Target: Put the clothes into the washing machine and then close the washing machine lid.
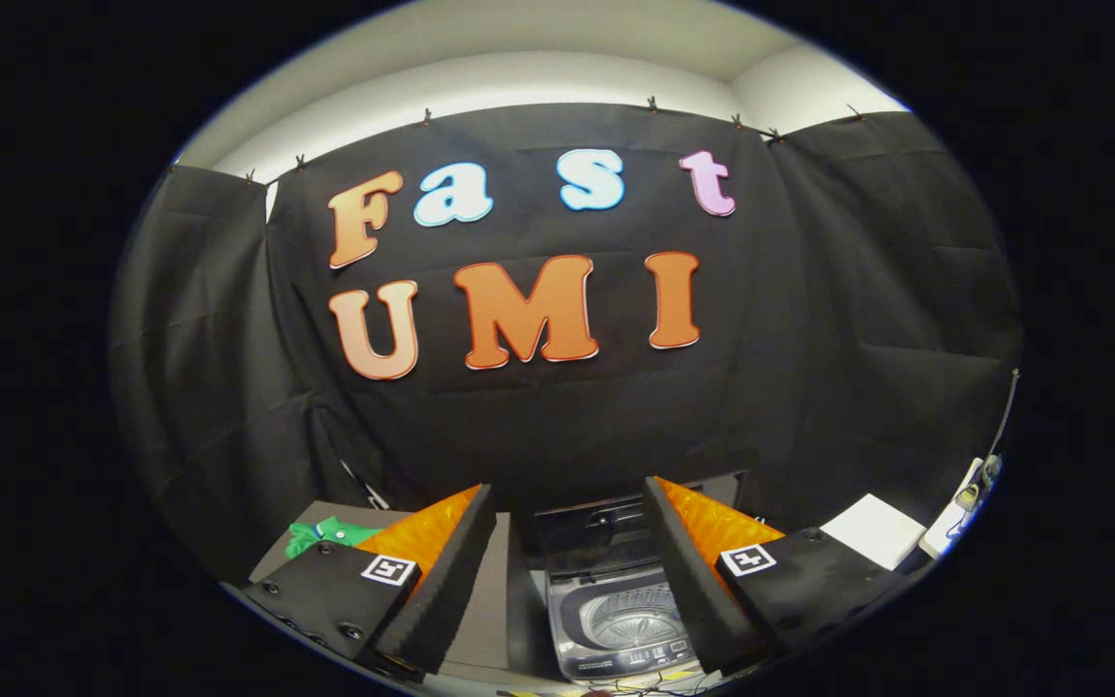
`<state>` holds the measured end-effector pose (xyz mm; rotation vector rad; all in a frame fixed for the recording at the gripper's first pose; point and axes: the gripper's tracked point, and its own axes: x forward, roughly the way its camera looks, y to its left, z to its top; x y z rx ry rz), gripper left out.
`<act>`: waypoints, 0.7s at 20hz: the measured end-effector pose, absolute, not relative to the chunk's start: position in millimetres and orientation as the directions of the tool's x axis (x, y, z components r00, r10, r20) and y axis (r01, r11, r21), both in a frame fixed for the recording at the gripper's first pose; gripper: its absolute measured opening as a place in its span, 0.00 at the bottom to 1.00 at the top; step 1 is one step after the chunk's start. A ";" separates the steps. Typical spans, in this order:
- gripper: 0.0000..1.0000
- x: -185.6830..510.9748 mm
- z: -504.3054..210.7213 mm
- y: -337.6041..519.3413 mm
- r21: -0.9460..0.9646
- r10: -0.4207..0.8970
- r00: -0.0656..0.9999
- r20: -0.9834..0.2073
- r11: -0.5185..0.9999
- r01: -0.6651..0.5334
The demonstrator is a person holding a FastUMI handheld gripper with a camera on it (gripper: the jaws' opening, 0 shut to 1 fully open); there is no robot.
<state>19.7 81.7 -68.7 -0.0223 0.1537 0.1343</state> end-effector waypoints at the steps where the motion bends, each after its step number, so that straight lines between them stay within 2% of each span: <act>1: 0.99 19.8 -73.4 96.4 -0.014 0.153 0.975 -0.162 0.987 -0.157; 14: 0.99 14.7 -142.5 261.5 -0.001 0.381 0.880 -0.284 0.917 -0.398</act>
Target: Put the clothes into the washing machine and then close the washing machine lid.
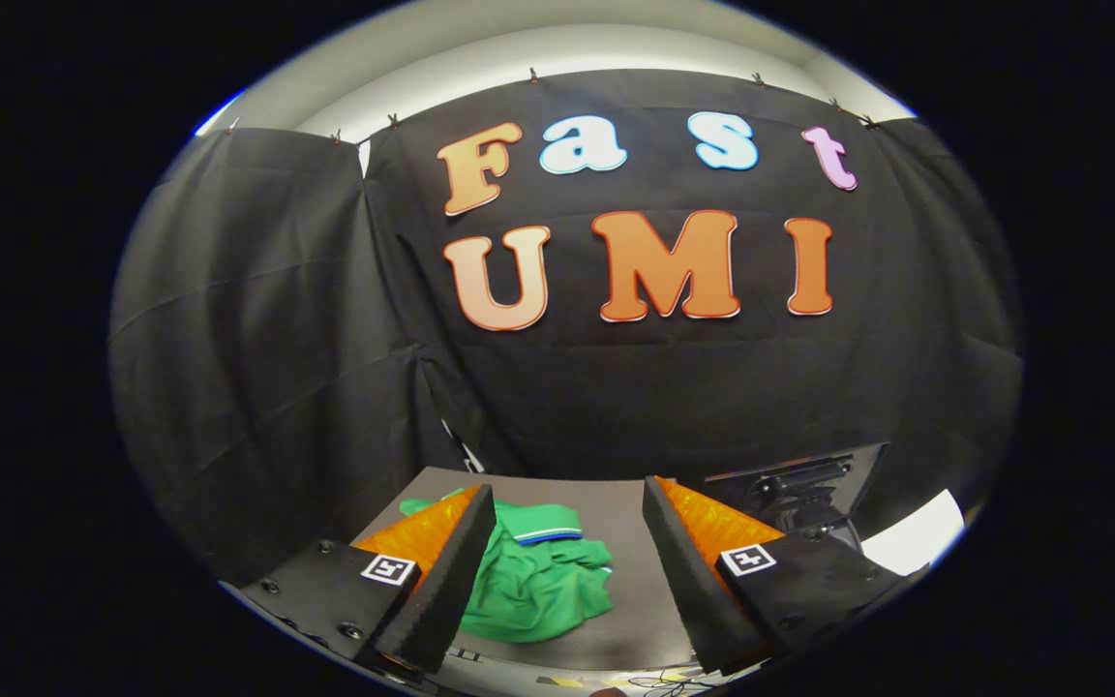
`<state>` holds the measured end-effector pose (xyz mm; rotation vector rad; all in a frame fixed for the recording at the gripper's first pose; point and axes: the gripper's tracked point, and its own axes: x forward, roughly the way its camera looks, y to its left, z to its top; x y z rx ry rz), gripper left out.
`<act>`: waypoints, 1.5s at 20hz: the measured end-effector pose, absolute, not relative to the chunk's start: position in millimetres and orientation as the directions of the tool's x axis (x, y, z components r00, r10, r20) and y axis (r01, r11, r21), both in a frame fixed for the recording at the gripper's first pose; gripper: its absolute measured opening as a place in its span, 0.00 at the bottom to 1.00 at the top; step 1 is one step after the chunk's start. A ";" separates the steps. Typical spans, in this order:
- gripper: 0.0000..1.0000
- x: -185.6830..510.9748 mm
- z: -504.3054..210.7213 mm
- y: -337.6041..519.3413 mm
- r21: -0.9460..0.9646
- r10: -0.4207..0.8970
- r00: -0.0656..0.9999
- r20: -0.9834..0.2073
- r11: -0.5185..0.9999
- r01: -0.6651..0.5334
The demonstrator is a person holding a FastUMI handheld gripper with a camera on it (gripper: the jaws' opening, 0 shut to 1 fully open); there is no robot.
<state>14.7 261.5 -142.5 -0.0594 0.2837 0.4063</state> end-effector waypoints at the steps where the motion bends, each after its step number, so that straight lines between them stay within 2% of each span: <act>1: 0.99 13.0 -151.0 270.5 0.001 0.390 0.871 -0.299 0.913 -0.409; 6: 0.99 7.7 -188.8 311.5 0.004 0.424 0.832 -0.358 0.892 -0.452; 13: 0.99 15.4 -242.4 333.7 -0.031 0.386 0.807 -0.447 0.895 -0.446; 18: 1.00 17.6 -303.6 329.8 0.001 0.339 0.746 -0.573 0.910 -0.414; 24: 1.00 21.9 -306.1 333.8 -0.003 0.372 0.741 -0.559 0.893 -0.451; 28: 0.79 22.1 -310.9 332.7 -0.019 0.392 0.753 -0.529 0.881 -0.472; 29: 0.66 20.8 -310.7 333.7 -0.015 0.400 0.753 -0.523 0.879 -0.477; 30: 0.66 22.0 -312.8 332.2 -0.013 0.403 0.748 -0.527 0.877 -0.481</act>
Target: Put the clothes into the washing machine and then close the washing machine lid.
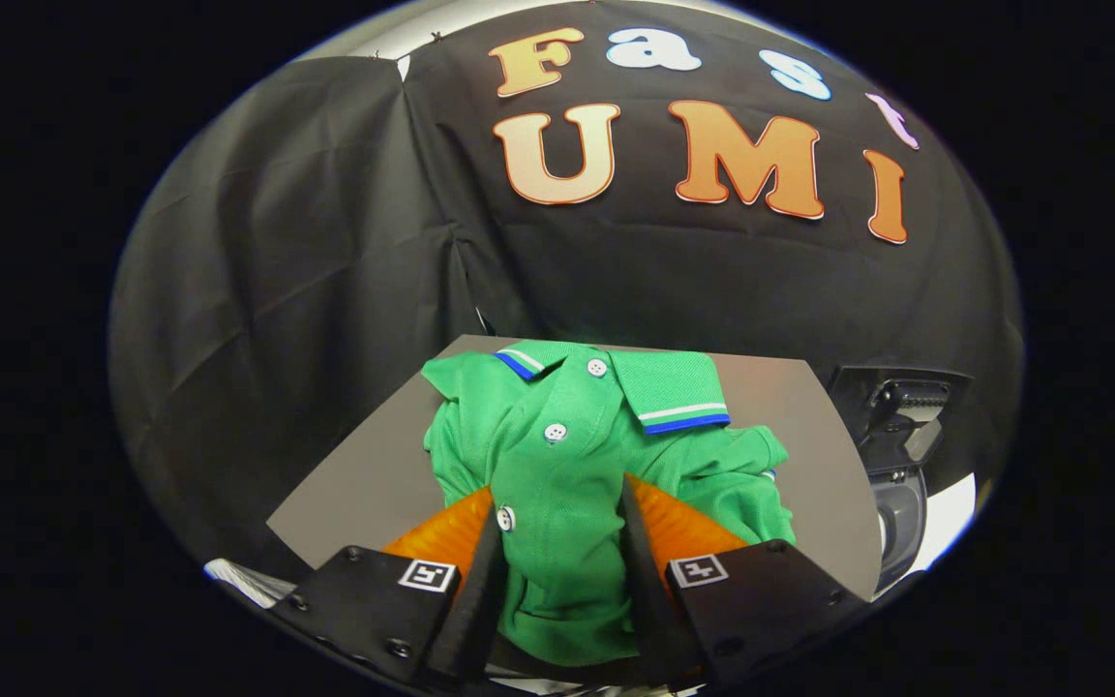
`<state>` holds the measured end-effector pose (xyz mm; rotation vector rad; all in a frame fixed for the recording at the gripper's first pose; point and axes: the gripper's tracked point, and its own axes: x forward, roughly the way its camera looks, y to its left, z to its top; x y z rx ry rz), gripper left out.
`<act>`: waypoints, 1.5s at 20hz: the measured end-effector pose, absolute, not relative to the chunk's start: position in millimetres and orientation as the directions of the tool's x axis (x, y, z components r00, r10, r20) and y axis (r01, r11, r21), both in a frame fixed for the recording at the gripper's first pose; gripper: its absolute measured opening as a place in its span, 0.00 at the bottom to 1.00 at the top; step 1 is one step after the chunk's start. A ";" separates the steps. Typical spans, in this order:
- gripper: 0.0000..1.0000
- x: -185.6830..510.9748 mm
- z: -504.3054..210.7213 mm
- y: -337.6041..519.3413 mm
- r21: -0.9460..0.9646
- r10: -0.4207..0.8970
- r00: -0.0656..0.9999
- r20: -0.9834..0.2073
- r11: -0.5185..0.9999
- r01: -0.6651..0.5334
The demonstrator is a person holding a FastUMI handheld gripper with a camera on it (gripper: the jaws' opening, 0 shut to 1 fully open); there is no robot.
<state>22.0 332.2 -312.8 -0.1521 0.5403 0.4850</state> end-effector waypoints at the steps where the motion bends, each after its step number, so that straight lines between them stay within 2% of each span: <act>1: 0.51 20.9 -310.6 332.5 -0.003 0.412 0.745 -0.525 0.874 -0.486; 3: 0.38 20.8 -309.5 329.9 0.015 0.431 0.734 -0.524 0.867 -0.498; 4: 0.37 22.3 -306.2 327.3 0.003 0.435 0.738 -0.515 0.862 -0.506; 5: 0.27 22.2 -305.3 321.3 -0.041 0.423 0.749 -0.510 0.858 -0.513; 8: 0.19 16.6 -296.3 301.3 -0.120 0.411 0.784 -0.465 0.848 -0.515; 12: 0.18 16.7 -263.4 273.3 -0.069 0.421 0.812 -0.405 0.871 -0.486; 16: 0.18 25.1 -216.6 218.7 -0.024 0.376 0.860 -0.346 0.913 -0.408; 23: 0.18 45.0 -184.6 94.9 -0.045 0.201 0.932 -0.301 0.974 -0.224; 30: 0.18 61.6 -172.4 -2.7 0.002 0.101 0.956 -0.275 0.995 -0.105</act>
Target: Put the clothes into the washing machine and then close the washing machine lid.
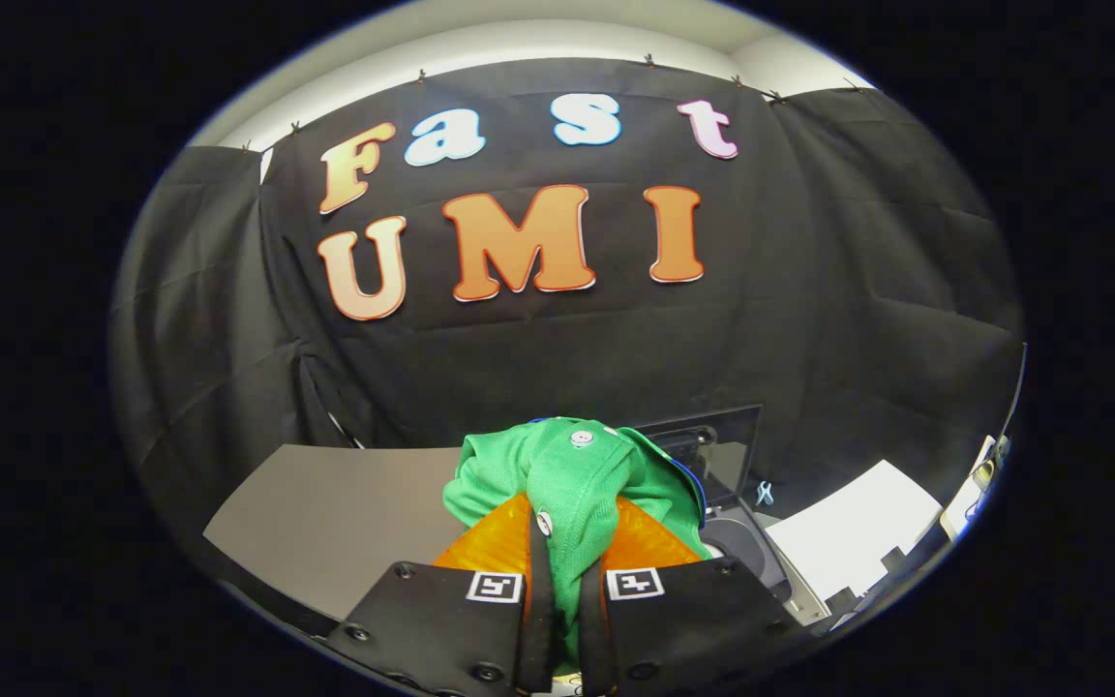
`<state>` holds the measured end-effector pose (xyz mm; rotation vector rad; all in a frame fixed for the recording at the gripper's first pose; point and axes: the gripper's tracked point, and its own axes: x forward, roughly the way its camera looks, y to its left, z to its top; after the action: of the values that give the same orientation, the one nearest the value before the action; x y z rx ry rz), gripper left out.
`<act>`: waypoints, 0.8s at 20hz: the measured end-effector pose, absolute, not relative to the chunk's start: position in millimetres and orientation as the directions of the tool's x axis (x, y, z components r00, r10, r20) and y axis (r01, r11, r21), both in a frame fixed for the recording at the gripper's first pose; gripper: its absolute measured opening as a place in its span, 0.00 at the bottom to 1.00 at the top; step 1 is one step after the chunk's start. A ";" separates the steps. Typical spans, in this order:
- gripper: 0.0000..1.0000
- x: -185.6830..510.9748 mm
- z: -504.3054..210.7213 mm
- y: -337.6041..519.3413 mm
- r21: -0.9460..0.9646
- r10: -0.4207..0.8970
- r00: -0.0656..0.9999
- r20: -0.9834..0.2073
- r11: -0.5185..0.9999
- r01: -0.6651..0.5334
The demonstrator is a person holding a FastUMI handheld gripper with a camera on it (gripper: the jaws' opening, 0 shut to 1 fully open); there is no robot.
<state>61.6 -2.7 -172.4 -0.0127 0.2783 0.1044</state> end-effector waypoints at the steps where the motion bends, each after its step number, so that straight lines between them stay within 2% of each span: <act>1: 0.18 65.3 -175.1 -13.3 0.006 0.094 0.956 -0.279 0.995 -0.096; 8: 0.18 102.5 -232.5 -86.5 -0.029 0.055 0.922 -0.384 0.997 -0.072; 16: 0.18 141.8 -328.6 -127.7 -0.034 0.074 0.845 -0.529 0.994 -0.108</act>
<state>141.8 -127.7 -328.6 -0.0632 0.5558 0.0958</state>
